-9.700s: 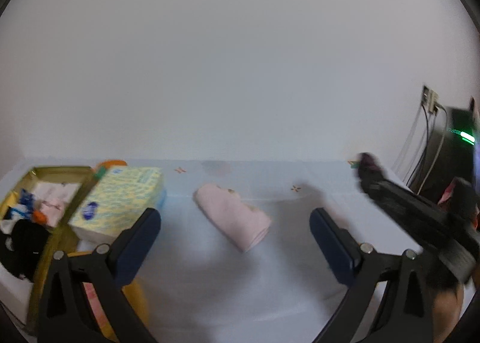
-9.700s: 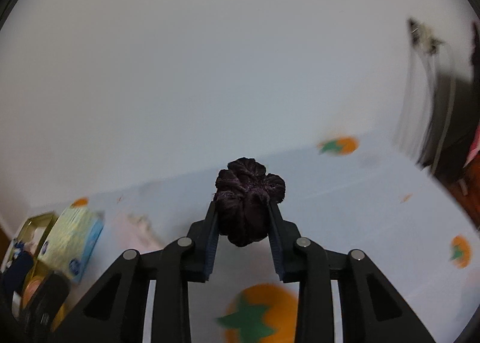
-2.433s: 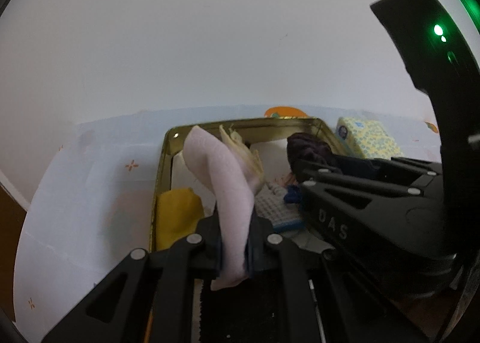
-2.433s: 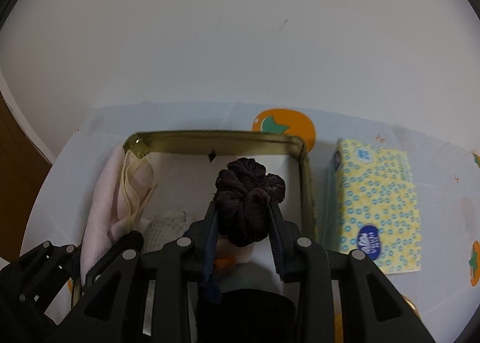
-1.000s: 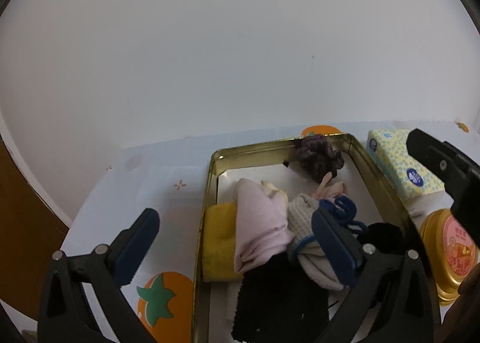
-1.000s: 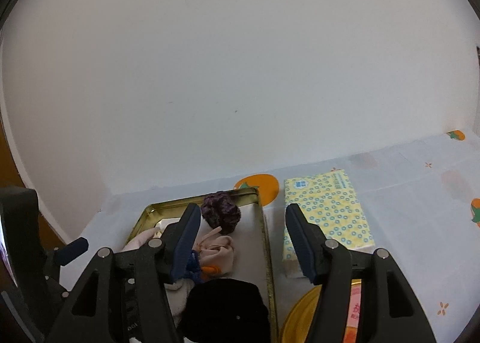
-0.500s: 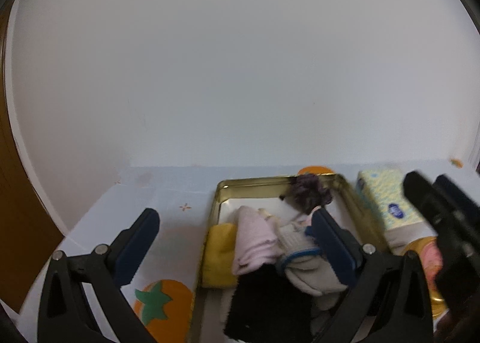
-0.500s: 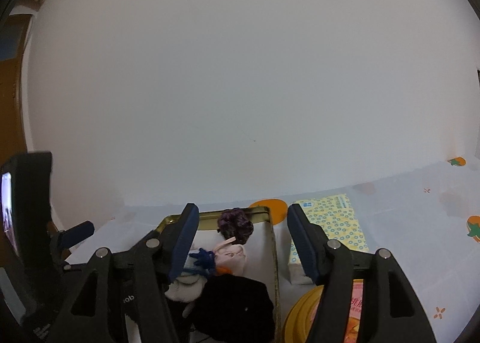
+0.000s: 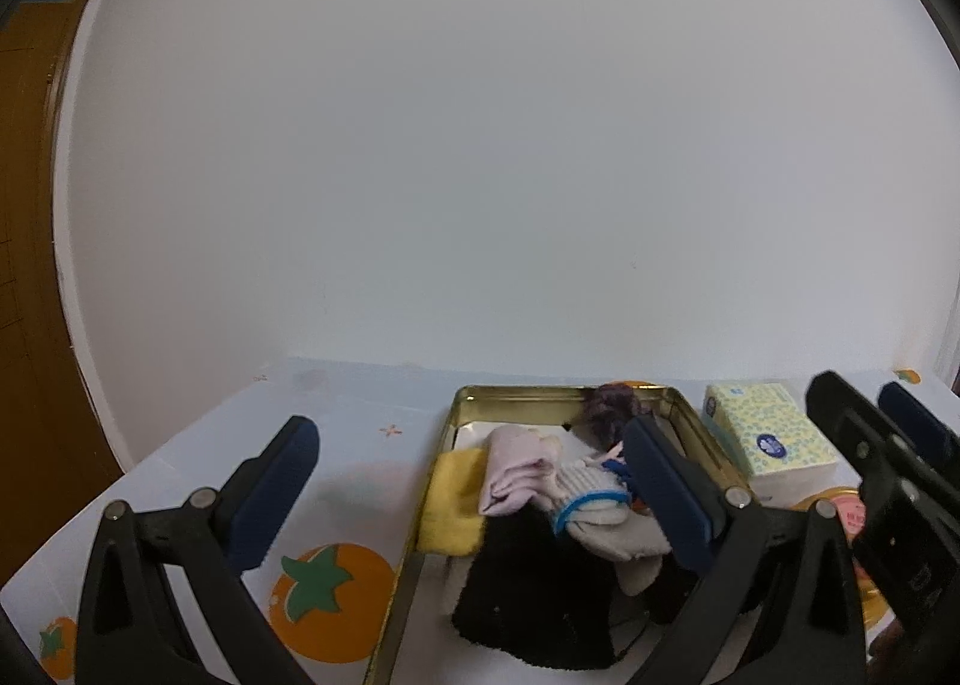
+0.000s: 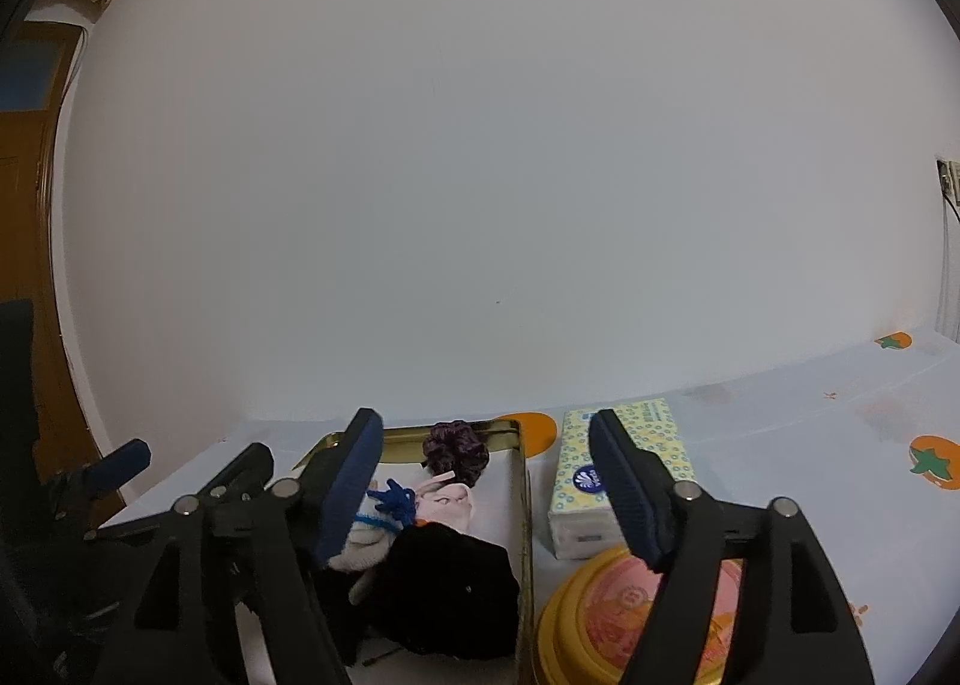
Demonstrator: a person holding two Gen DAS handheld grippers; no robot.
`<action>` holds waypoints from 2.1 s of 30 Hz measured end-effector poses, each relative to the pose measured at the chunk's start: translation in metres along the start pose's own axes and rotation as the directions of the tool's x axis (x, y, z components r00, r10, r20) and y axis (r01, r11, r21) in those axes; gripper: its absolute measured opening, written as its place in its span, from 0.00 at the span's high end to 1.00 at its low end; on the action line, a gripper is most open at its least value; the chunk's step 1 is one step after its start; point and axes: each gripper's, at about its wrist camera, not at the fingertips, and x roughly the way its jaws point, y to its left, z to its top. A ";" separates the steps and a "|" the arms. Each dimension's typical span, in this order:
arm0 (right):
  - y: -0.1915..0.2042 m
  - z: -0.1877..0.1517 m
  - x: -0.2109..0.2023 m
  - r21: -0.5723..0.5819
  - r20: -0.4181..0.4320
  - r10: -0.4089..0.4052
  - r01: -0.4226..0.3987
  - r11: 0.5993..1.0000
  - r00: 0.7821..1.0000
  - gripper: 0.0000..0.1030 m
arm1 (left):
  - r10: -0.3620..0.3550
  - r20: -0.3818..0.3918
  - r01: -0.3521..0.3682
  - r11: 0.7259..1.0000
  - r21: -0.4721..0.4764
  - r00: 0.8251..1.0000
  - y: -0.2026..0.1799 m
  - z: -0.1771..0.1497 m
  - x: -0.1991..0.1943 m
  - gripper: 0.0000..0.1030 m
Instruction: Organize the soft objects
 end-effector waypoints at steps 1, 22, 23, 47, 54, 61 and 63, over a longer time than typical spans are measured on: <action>0.001 -0.001 -0.002 -0.016 0.005 -0.002 0.002 1.000 1.000 0.27 | 0.003 0.007 -0.003 1.000 -0.002 1.000 0.001 -0.001 -0.003 0.00; -0.004 -0.006 -0.045 -0.024 0.101 -0.051 0.054 0.998 0.994 0.24 | 0.035 0.081 -0.040 0.997 0.060 0.996 -0.005 -0.020 -0.031 0.00; -0.004 -0.006 -0.047 -0.027 0.103 -0.052 0.055 0.998 0.993 0.24 | 0.033 0.082 -0.039 0.997 0.061 0.996 -0.005 -0.020 -0.031 0.00; 0.006 -0.013 -0.053 -0.063 0.152 -0.062 0.072 0.995 0.986 0.23 | 0.012 0.040 -0.015 0.997 0.072 0.999 -0.009 -0.024 -0.027 0.00; 0.005 -0.011 -0.053 -0.062 0.148 -0.061 0.071 0.996 0.987 0.23 | 0.022 0.037 -0.024 0.997 0.068 0.999 -0.008 -0.024 -0.025 0.00; 0.005 -0.010 -0.052 -0.065 0.141 -0.064 0.073 0.995 0.988 0.23 | 0.006 0.035 -0.009 0.998 0.066 0.999 -0.009 -0.024 -0.027 0.00; 0.004 -0.010 -0.051 -0.062 0.138 -0.063 0.072 0.995 0.988 0.23 | 0.012 0.030 -0.014 0.998 0.060 0.999 -0.009 -0.024 -0.026 0.00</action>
